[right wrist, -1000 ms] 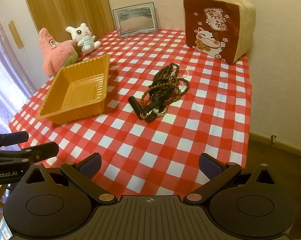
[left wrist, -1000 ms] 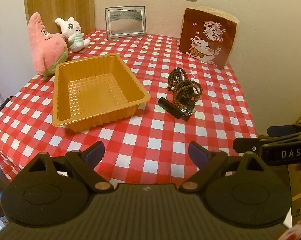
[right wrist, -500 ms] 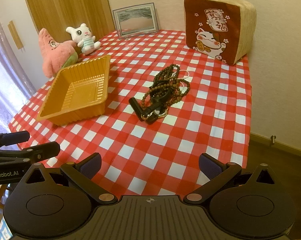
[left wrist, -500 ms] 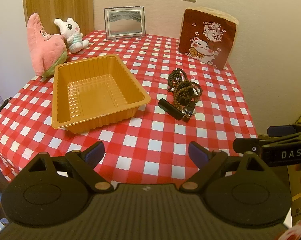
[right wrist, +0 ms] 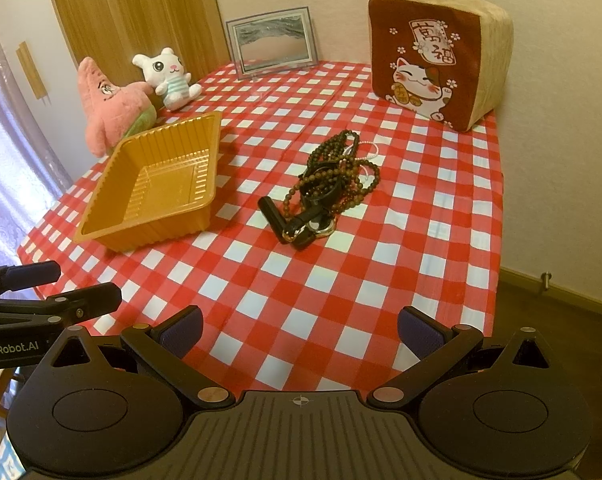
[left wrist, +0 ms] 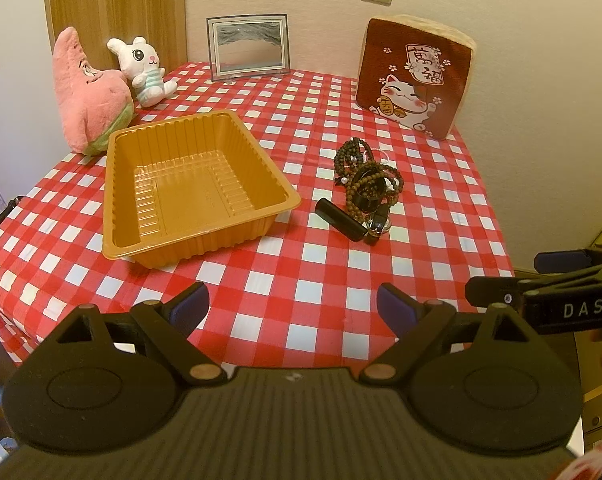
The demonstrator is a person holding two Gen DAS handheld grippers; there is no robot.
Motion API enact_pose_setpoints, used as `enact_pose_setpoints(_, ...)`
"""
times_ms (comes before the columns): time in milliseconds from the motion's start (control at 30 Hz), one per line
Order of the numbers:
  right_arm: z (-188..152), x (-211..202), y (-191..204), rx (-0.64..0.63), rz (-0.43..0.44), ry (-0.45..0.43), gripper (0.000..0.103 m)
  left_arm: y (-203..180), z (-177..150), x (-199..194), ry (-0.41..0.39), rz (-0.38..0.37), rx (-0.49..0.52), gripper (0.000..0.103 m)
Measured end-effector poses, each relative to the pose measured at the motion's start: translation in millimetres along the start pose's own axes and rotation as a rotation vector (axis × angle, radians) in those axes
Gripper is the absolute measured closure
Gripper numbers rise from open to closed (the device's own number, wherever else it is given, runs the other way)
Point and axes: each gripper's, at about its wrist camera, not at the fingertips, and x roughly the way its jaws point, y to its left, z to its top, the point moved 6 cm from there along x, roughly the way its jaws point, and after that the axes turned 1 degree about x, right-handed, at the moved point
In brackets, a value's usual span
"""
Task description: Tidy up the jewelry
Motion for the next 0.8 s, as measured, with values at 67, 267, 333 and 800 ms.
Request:
enact_pose_setpoints(67,0,-1,0,0.001,-0.001,0.000,0.000,1,-1,-1,-0.001,-0.002,-0.001,0.013)
enact_pose_setpoints(267,0,-1,0,0.000,0.001,0.001,0.000,1,5,0,0.000,-0.002,-0.001,0.013)
enact_pose_setpoints(333,0,-1,0,0.000,0.001,0.000,0.000,1,5,1,0.000,-0.001,0.000,0.013)
enact_pose_setpoints(800,-1,1,1,0.002,0.001,0.008,0.000,-1,2,3,0.004,-0.015,0.010,0.013)
